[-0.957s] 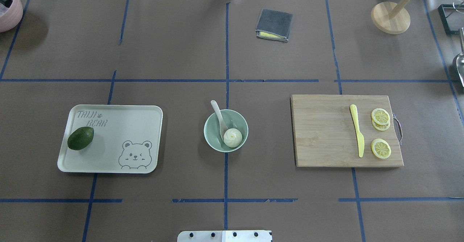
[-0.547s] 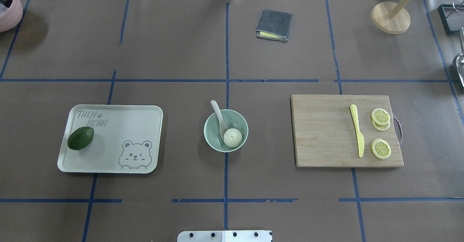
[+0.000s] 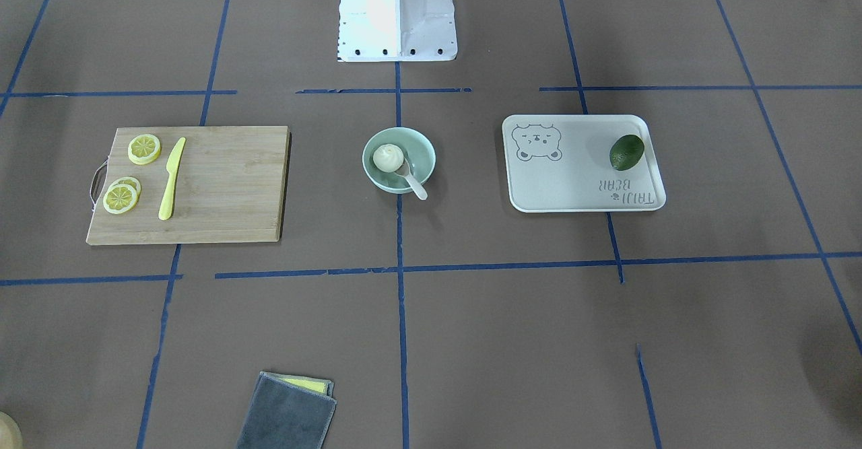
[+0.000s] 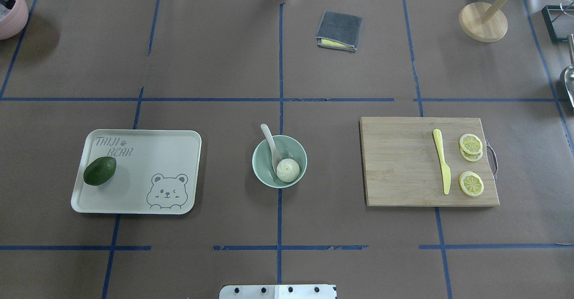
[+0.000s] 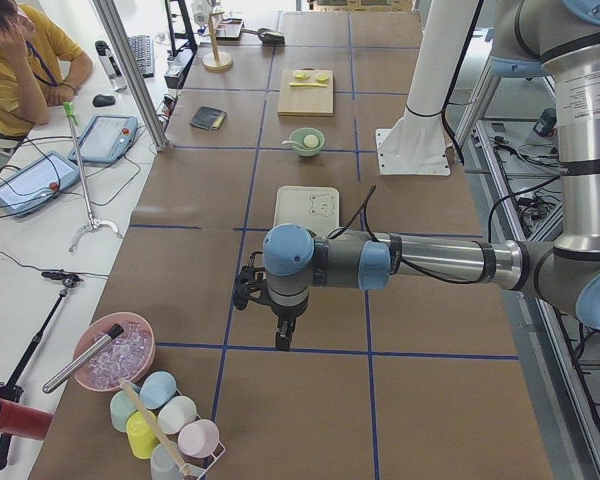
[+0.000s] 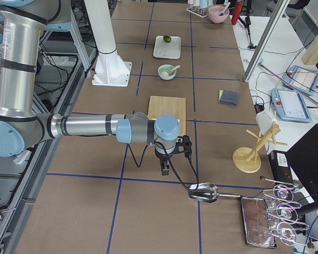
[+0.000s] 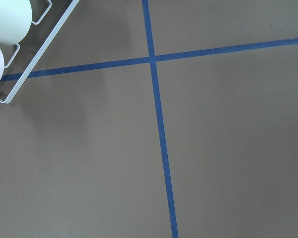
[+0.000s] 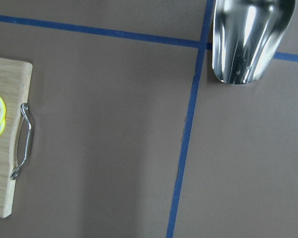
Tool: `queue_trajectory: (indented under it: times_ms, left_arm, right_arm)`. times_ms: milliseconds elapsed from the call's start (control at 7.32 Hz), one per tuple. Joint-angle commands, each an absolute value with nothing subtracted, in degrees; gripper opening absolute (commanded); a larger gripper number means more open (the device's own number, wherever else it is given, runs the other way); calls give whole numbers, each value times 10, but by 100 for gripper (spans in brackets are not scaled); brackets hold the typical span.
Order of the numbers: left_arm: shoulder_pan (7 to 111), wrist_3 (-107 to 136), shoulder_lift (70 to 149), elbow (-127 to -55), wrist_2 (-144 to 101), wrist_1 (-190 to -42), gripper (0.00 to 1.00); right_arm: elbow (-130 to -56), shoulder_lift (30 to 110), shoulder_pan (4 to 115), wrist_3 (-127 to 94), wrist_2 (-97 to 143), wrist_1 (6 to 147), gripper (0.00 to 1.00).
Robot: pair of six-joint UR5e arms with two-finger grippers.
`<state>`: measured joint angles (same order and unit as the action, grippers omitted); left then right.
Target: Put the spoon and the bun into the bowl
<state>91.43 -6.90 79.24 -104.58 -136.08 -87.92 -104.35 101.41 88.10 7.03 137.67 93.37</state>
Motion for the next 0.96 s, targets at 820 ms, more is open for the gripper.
queue_trajectory:
  times_ms: [820]
  left_arm:
    - [912, -74, 821, -1034, -1337, -880, 100]
  right_arm:
    - [-1048, 1034, 878, 77, 1376, 933, 100]
